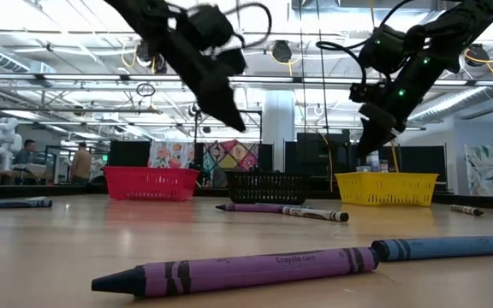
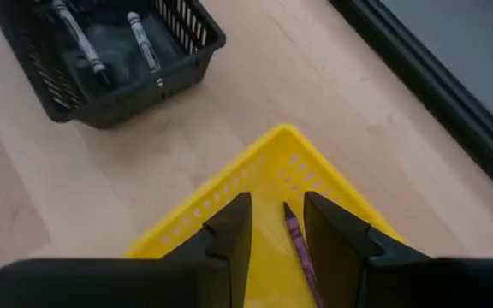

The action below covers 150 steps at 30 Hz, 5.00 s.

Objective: Sort crayons
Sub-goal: Put the purple crayon into the yellow basket

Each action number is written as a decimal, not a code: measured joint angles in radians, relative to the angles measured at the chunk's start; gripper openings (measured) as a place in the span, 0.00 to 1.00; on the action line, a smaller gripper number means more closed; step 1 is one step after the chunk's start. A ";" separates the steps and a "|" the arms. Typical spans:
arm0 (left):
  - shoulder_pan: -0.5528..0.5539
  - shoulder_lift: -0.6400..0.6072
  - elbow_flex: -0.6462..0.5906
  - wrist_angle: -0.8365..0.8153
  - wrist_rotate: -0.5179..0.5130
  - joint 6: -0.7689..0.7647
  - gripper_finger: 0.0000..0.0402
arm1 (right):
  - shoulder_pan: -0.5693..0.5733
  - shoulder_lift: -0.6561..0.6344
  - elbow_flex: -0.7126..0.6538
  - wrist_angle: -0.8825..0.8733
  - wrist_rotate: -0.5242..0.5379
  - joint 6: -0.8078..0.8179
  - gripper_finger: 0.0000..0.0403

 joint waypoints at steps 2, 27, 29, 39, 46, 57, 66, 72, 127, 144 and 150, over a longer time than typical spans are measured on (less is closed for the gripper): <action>-0.015 -0.057 -0.001 -0.083 -0.012 -0.001 0.15 | 0.003 -0.004 0.000 -0.003 -0.026 0.021 0.24; -0.420 -0.292 -0.002 -0.712 -0.155 -0.350 0.15 | 0.003 -0.010 0.000 0.174 -0.132 0.160 0.24; -0.450 -0.292 -0.002 -0.728 -0.169 -0.377 0.15 | 0.003 -0.010 0.000 0.187 -0.195 0.175 0.24; -0.571 -0.293 -0.132 -0.742 -0.223 -0.570 0.15 | 0.069 -0.009 0.026 0.235 -0.278 0.175 0.24; -0.616 -0.293 -0.249 -0.745 -0.236 -0.746 0.15 | 0.139 -0.009 0.080 0.238 -0.276 0.170 0.24; -0.685 -0.293 -0.307 -0.734 -0.198 -0.887 0.15 | 0.156 -0.009 0.087 0.225 -0.274 0.171 0.24; -0.830 -0.293 -0.306 -0.581 -0.141 -1.005 0.15 | 0.160 -0.009 0.087 0.190 -0.273 0.166 0.24; -0.958 -0.293 -0.306 -0.548 -0.140 -1.137 0.15 | 0.160 -0.009 0.087 0.154 -0.274 0.166 0.24; -1.042 -0.291 -0.306 -0.527 -0.358 -1.046 0.15 | 1.109 0.011 0.087 -0.344 -0.260 1.141 0.24; -1.042 -0.291 -0.306 -0.524 -0.366 -1.134 0.15 | 1.273 0.060 0.087 -0.280 -0.197 0.835 0.24; -1.042 -0.291 -0.305 -0.525 -0.375 -1.136 0.15 | 1.324 0.192 0.087 -0.138 -0.204 0.776 0.24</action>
